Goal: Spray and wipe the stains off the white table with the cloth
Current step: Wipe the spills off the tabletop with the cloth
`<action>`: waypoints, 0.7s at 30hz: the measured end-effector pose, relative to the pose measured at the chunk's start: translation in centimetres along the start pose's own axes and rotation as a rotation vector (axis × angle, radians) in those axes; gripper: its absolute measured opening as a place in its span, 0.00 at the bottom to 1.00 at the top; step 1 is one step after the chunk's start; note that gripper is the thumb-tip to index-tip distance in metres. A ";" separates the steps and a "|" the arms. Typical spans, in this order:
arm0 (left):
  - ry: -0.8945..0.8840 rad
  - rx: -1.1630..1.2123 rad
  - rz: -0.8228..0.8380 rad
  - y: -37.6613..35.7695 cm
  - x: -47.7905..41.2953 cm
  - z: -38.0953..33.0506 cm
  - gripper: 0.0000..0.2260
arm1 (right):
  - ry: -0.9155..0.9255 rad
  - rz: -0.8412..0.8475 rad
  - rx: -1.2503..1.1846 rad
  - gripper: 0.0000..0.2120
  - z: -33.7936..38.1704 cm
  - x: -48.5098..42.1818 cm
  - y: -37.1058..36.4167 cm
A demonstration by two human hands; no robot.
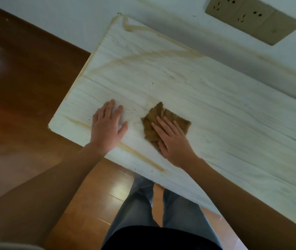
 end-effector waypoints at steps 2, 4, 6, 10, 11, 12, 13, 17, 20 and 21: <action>-0.001 -0.006 0.011 0.1 0.0 0.0 0.27 | -0.044 0.012 0.006 0.29 -1.5 3.0 -0.1; -0.003 -0.005 0.012 0.1 0.0 0.0 0.27 | -0.126 0.014 0.002 0.30 -3.6 5.8 0.3; -0.003 -0.002 0.009 0.2 0.0 0.0 0.27 | -0.164 0.030 0.008 0.31 -6.1 7.4 1.3; 0.001 0.010 0.003 0.1 0.0 0.1 0.27 | -0.232 -0.003 -0.011 0.31 -11.7 4.5 4.6; 0.005 0.013 0.003 0.0 0.0 0.1 0.27 | -0.285 -0.039 -0.014 0.30 -12.7 2.8 5.3; 0.010 0.015 0.001 0.0 0.0 0.1 0.27 | -0.348 -0.086 -0.017 0.30 -13.4 0.8 5.9; 0.013 0.018 -0.001 -0.1 0.0 0.0 0.27 | -0.425 -0.131 -0.027 0.29 -13.6 -1.2 6.2; 0.017 0.031 -0.001 -0.1 0.0 0.0 0.27 | -0.668 -0.201 -0.074 0.30 -9.9 -8.5 5.5; 0.024 0.034 0.016 0.0 0.0 0.0 0.27 | -0.526 -0.145 -0.041 0.31 -4.2 -10.0 3.9; 0.021 0.034 0.012 0.1 -0.1 0.0 0.27 | -0.464 -0.119 -0.029 0.31 -2.5 -9.5 3.2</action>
Point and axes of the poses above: each hand's wrist, its own x-axis away from the middle knuckle, its own y-axis out of the back of the hand, z = x × y, the point moved 3 cm from there along -x, towards the middle knuckle, and after that the axes turned 1 degree about -x, right-handed, at the moved point
